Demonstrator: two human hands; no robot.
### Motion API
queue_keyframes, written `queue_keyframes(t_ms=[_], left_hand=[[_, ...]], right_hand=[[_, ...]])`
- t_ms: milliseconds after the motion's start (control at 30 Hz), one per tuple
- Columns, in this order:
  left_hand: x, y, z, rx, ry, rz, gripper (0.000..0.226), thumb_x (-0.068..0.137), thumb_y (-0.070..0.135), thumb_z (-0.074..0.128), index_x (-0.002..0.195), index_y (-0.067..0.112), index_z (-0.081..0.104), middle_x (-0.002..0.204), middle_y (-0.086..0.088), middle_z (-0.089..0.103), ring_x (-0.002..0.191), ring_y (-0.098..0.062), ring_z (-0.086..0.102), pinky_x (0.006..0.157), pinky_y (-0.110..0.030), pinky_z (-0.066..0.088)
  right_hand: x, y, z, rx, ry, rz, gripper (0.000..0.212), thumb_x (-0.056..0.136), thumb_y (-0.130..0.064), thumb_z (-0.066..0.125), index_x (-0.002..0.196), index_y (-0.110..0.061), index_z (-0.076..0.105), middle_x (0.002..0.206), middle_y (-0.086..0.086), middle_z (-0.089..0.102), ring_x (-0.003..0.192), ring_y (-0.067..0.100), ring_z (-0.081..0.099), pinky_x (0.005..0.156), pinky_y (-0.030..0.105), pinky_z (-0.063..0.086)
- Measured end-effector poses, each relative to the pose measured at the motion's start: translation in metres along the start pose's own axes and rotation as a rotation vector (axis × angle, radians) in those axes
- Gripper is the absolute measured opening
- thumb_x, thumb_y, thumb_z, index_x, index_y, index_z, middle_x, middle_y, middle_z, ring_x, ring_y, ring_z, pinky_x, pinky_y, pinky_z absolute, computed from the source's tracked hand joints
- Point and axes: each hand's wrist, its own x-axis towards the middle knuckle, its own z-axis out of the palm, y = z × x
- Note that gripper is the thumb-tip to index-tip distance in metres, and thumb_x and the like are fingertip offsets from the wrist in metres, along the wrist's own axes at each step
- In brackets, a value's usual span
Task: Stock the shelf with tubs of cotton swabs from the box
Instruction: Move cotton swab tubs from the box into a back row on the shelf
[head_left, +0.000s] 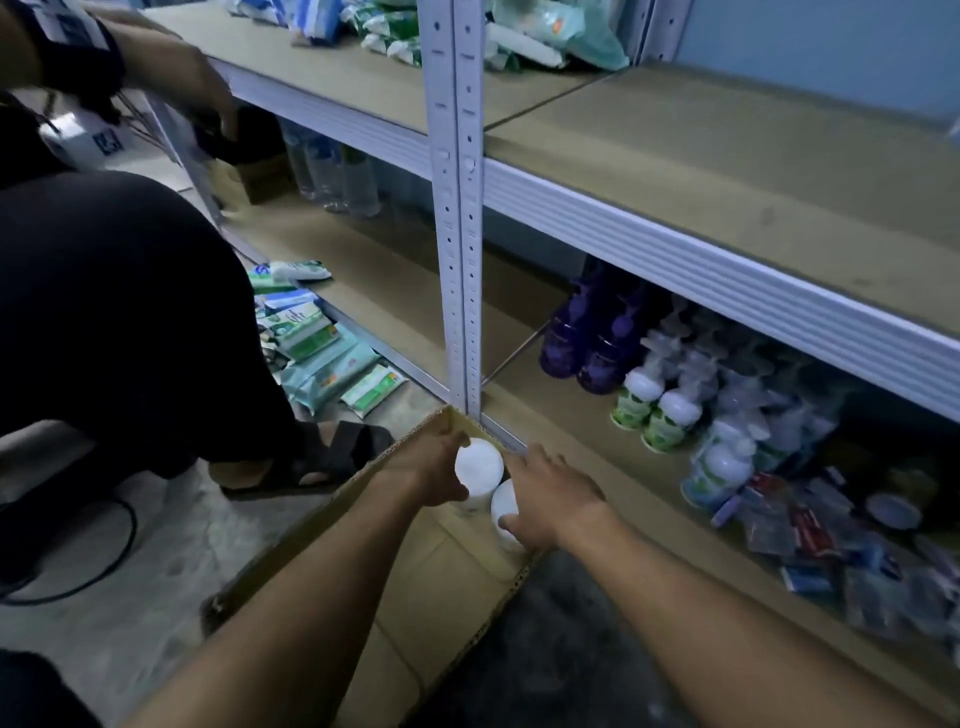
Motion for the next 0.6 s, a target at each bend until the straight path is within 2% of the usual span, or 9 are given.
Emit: queue_keyframes(t_ms=[100,233,367,467,600], left_hand=[[0.01,-0.001,0.012,0.003,-0.021,-0.011,0.082,0.08,0.034,0.076,0.149,0.022,0.034,0.151,-0.006,0.04,0.133,-0.028,0.046,0.106,-0.037,0.042],[0.019,-0.001,0.025,-0.016,-0.031,-0.032,0.089,0.073,0.033,0.081,0.148,0.018,0.035,0.147,-0.008,0.037,0.127,-0.031,0.05,0.102,-0.042,0.045],[0.028,-0.001,0.034,-0.016,-0.029,-0.042,0.096,0.072,0.034,0.082,0.15,0.019,0.028,0.154,-0.008,0.027,0.131,-0.035,0.043,0.104,-0.046,0.044],[0.036,0.002,0.038,-0.039,-0.019,-0.035,0.101,0.073,0.032,0.081,0.153,0.022,0.021,0.158,-0.007,0.019,0.136,-0.037,0.034,0.108,-0.045,0.04],[0.042,0.011,0.041,-0.047,-0.036,-0.018,0.098,0.074,0.037,0.078,0.152,0.019,0.022,0.156,-0.008,0.022,0.138,-0.037,0.031,0.11,-0.044,0.034]], right_hand=[[0.01,0.002,0.013,0.005,-0.034,-0.014,0.07,0.091,-0.043,0.06,0.148,-0.017,0.03,0.149,0.01,0.032,0.133,0.035,0.038,0.098,0.049,0.047],[0.021,0.006,0.03,0.002,-0.085,-0.019,0.078,0.09,-0.046,0.063,0.152,-0.019,0.024,0.159,0.008,0.021,0.142,0.033,0.031,0.103,0.046,0.041],[0.029,0.008,0.046,-0.005,-0.104,-0.011,0.083,0.086,-0.047,0.068,0.15,-0.018,0.024,0.158,0.008,0.019,0.141,0.033,0.03,0.103,0.046,0.042],[0.033,0.009,0.051,-0.015,-0.086,-0.017,0.085,0.084,-0.041,0.072,0.15,-0.02,0.023,0.156,0.008,0.02,0.14,0.033,0.03,0.101,0.045,0.042],[0.04,0.014,0.053,-0.029,-0.05,-0.027,0.089,0.083,-0.031,0.073,0.154,-0.024,0.018,0.154,0.005,0.023,0.138,0.031,0.029,0.099,0.044,0.044]])
